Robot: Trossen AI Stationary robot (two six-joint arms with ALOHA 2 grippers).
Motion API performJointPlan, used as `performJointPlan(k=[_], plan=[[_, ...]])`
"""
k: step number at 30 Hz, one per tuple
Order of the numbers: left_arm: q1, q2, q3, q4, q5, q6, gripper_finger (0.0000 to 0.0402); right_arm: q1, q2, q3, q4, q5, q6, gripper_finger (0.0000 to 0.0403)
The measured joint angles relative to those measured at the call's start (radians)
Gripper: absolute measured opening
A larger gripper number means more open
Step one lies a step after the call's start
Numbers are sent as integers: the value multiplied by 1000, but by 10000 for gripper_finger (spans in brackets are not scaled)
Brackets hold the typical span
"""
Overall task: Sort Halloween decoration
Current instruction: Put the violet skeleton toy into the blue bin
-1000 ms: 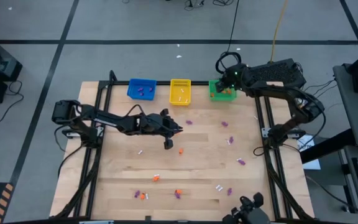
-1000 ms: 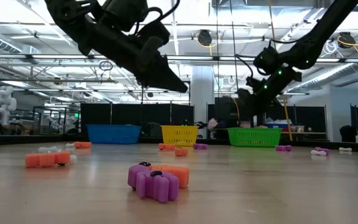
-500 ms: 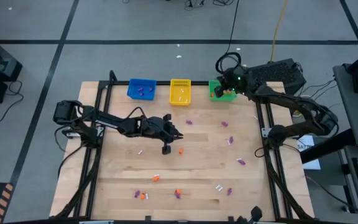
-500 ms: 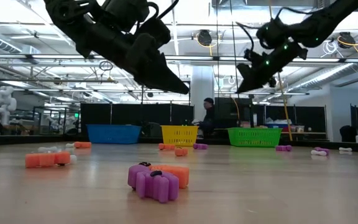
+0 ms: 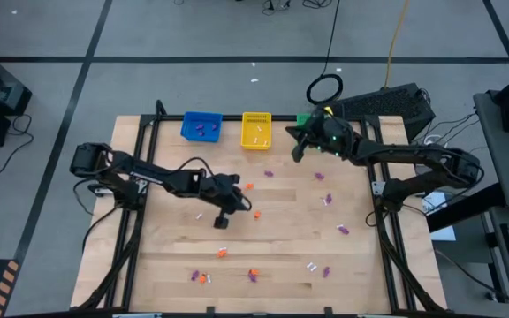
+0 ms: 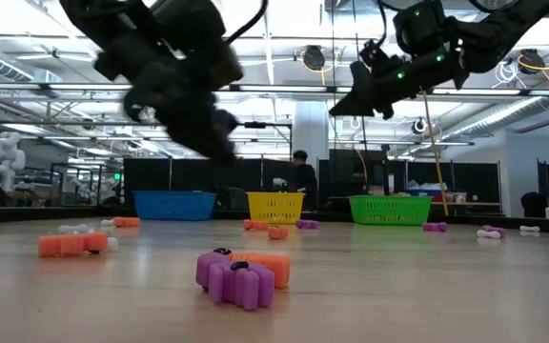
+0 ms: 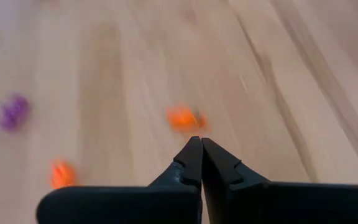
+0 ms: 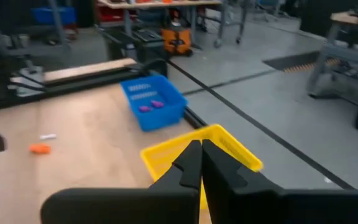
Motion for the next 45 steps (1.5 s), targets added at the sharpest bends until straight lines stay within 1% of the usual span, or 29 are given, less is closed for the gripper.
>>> performJointPlan(k=[3, 7, 10, 13, 17, 21, 24, 27, 30, 34, 38, 42, 45], plan=[[-36, -52, 0, -141, -12, -11, 1, 35, -1, 0, 10, 1, -20, 1], [-96, -127, 0, -302, -49, -74, 1, 64, 0, 0, 8, 3, -24, 0], [-152, -161, 1, -417, -52, -169, 1, 83, 3, 0, 8, 24, -40, 0], [-241, -170, 0, -579, -51, -265, 1, 95, 3, -1, 6, 52, -49, 0], [-369, -169, 0, -676, -52, -404, 1, 96, 3, -1, 3, 52, -52, 0], [-484, -169, 0, -668, -52, -539, 5, 96, 3, -1, 5, 52, -46, 0], [-552, -162, 0, -656, -36, -666, 23, 104, 3, -1, 3, 52, -39, 0], [-615, -158, 0, -621, -14, -848, 53, 123, 3, -1, 1, 52, -39, 0], [-671, -145, 0, -551, -13, -1044, 89, 146, 3, -1, 2, 52, -40, 0], [-740, -107, 0, -460, -86, -1228, 133, 179, 3, -1, 8, 52, -34, 0], [-786, -61, 0, -403, -150, -1325, 165, 205, 3, -1, 14, 59, -40, 0], [-807, -16, 18, -391, -199, -1336, 183, 223, 3, -1, 17, 105, -52, 0], [-812, 15, 32, -395, -237, -1325, 185, 225, 3, -1, 17, 106, -75, 0]])
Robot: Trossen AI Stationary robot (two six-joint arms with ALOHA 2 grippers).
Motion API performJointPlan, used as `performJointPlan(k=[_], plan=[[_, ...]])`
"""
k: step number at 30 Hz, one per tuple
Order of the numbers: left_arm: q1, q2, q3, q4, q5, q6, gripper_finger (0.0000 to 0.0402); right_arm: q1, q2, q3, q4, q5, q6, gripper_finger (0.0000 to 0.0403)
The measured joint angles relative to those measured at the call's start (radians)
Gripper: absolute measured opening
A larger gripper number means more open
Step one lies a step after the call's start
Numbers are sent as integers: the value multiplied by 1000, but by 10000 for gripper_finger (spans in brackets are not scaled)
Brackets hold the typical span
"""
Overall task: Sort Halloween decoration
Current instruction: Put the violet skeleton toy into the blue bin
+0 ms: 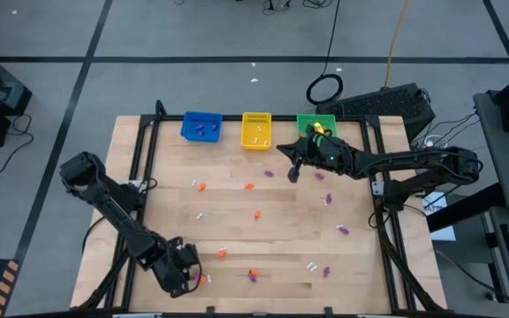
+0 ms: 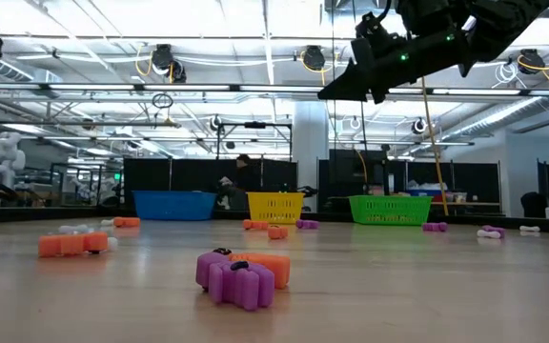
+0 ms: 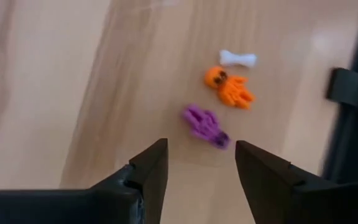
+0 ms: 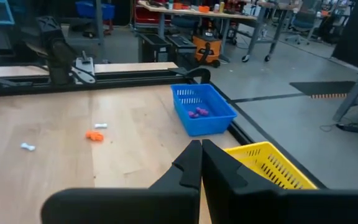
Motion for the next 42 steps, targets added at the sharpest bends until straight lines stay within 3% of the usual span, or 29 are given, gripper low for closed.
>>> performJointPlan(k=[7, 12, 16, 26, 31, 34, 42], plan=[[1, 44, 2, 15, -94, 2, 186, -2, 0, 0, 21, 27, -40, 0], [0, 103, 4, 111, -110, -62, 186, -3, -1, 0, 68, 74, -105, 0], [0, 120, 20, 86, -110, -117, 186, -9, -5, 0, 113, 73, -134, 0], [6, 160, 108, -75, 15, -167, 171, -53, -8, 0, 140, 72, -205, 0], [18, 164, 171, -254, 136, -175, 170, -69, -8, 0, 165, 72, -212, 0], [26, 164, 175, -281, 183, -182, 170, -75, -8, 0, 165, 71, -220, 0], [32, 163, 167, -280, 159, -179, 170, -76, -8, 0, 168, 72, -243, 0]])
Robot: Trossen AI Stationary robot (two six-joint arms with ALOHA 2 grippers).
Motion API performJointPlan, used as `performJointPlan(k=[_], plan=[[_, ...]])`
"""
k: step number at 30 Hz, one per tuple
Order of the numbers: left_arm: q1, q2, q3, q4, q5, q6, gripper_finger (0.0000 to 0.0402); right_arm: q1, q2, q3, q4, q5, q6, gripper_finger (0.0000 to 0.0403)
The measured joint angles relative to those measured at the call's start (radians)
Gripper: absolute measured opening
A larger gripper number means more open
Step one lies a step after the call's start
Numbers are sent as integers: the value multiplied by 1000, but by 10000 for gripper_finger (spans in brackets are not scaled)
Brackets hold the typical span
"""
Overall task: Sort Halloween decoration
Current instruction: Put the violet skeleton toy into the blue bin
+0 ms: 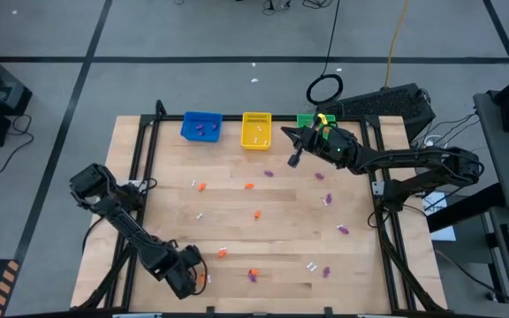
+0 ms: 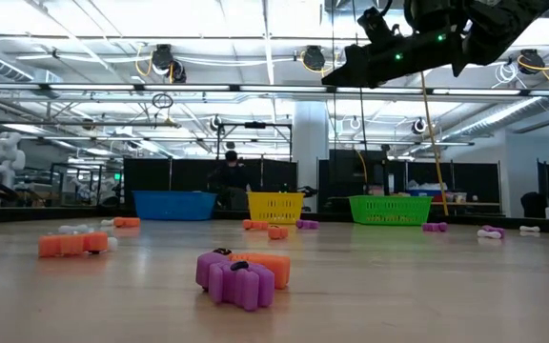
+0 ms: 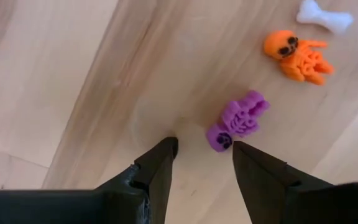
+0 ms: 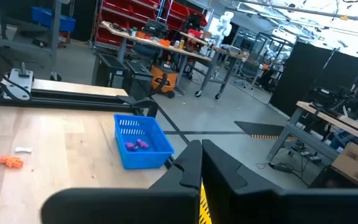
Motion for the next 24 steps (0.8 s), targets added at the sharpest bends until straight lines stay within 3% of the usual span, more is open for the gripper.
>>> performJointPlan(k=[10, 17, 24], plan=[[0, 3, -2, 2, -128, 235, 108, 0, 0, 0, -3, -1, 8, 0], [2, 2, -3, 21, -142, 353, 78, 3, 0, 0, -12, -1, 15, 0], [13, -32, 0, -11, -138, 422, 97, 3, 0, 0, -14, -2, 15, 0]])
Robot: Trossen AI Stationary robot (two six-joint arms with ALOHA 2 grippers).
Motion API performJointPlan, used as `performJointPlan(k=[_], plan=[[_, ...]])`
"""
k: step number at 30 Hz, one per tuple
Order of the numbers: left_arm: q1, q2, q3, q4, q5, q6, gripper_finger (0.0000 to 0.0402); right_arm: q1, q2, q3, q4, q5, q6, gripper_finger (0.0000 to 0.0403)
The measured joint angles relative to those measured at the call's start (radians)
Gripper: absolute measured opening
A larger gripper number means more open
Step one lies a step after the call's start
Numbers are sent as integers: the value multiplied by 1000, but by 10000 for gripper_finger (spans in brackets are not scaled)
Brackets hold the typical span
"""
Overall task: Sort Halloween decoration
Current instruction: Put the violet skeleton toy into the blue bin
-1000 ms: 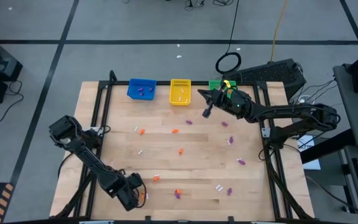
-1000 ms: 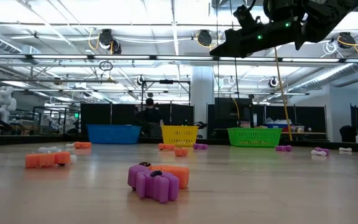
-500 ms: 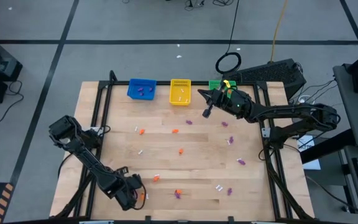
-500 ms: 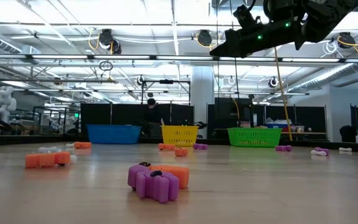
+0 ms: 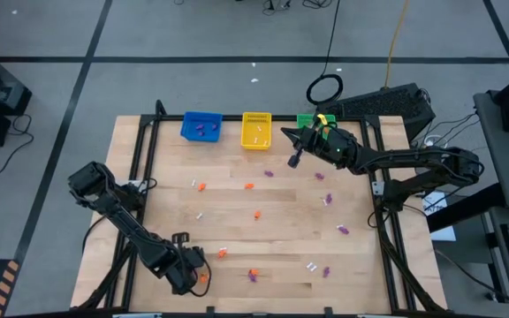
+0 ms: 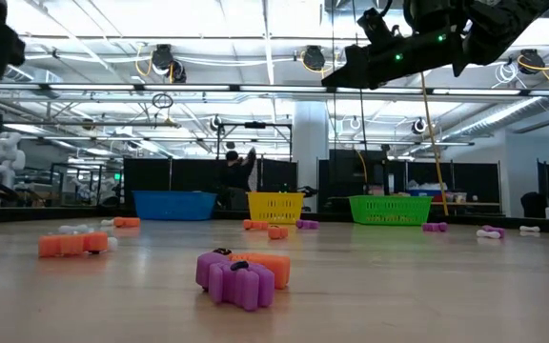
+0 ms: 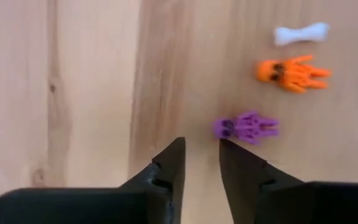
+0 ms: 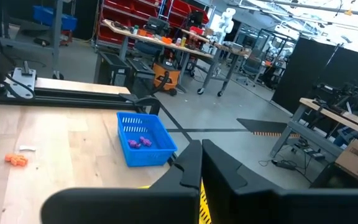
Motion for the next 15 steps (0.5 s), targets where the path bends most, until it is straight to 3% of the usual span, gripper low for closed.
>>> performJointPlan(k=[9, 15], plan=[[34, -22, 10, -4, 79, 169, 189, 0, 0, 0, -8, 0, 0, 0], [20, -8, 11, 64, 78, 413, 206, 0, 0, 0, -7, 0, 0, 0]])
